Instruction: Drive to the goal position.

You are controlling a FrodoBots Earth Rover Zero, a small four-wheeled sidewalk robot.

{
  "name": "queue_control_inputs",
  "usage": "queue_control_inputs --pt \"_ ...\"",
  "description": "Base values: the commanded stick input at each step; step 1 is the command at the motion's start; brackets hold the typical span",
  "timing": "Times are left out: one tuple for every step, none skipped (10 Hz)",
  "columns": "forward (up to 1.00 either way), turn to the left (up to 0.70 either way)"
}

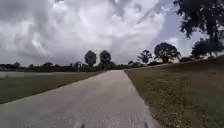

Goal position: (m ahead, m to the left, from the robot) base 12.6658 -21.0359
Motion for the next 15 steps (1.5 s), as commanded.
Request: queue_control_inputs --pt "0.85 0.00" --pt "0.85 0.00" --pt "0.85 0.00" --pt "0.85 0.00" --pt "0.85 0.00" --pt "0.85 0.00" --pt "0.85 0.00" --pt "0.85 0.00" --pt "0.85 0.00" --pt "0.85 0.00" --pt "0.85 0.00" --pt "0.85 0.00" --pt "0.85 0.00" --pt "0.85 0.00" --pt "0.85 0.00"
